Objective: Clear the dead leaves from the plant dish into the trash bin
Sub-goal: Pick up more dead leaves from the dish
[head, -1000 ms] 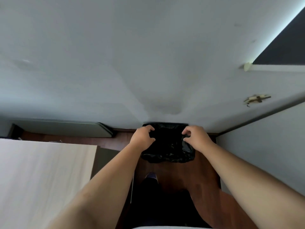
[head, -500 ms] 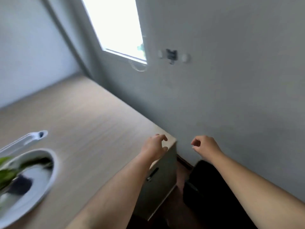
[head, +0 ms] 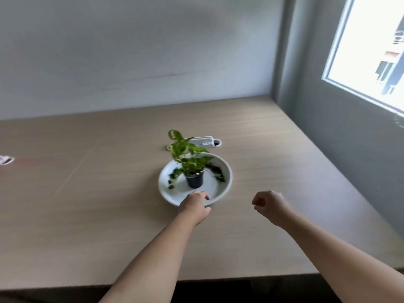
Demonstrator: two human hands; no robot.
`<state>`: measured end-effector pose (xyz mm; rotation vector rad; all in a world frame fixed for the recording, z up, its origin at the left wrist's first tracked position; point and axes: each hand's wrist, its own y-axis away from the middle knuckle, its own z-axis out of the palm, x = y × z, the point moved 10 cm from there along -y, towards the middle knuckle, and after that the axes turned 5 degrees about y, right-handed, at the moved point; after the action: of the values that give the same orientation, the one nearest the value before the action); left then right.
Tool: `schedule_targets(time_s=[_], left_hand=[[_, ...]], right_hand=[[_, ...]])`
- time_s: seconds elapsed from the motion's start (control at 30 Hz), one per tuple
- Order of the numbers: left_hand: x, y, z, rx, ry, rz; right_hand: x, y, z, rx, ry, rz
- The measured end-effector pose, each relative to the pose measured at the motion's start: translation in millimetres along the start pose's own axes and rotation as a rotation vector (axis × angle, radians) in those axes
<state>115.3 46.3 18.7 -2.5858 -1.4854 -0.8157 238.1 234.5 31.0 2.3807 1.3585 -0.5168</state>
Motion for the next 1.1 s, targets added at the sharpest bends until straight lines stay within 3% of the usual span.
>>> schedule_targets(time_s=[0.27, 0.43, 0.6, 0.77, 0.83, 0.97, 1.1], left_hand=[[-117.3, -49.3, -31.3, -0.072, -0.049, -0.002], [-134.1, -70.6, -20.7, -0.169, -0.223, 0.071], [-127.2, -76.7, -13.8, -0.098, -0.255, 0.129], [-103.3, -68.3, -0.4, -0.112, -0.225, 0.272], [-113.0, -75.1, -11.1, -0.109, -0.233, 0.234], [-146.3, -89.1, -38.7, -0.142, -0.317, 0.072], [-149.9, -88.0, -38.3, -0.149, -0.237, 0.013]], right_hand=[[-112.9, -59.9, 96.4, -0.169, 0.163, -0.129], [-128.0, -70.0, 143.6, -0.298, 0.256, -0.141], [-114.9, -84.8, 146.5, -0.402, 0.331, -0.150], [-103.3, -103.4, 105.0, -0.201, 0.625, -0.198], [-111.5, -102.4, 108.6, -0.215, 0.638, -0.272], [-134.6, -82.5, 149.1, -0.459, 0.434, -0.338], [-133.6, -81.8, 153.8, -0.439, 0.408, -0.346]])
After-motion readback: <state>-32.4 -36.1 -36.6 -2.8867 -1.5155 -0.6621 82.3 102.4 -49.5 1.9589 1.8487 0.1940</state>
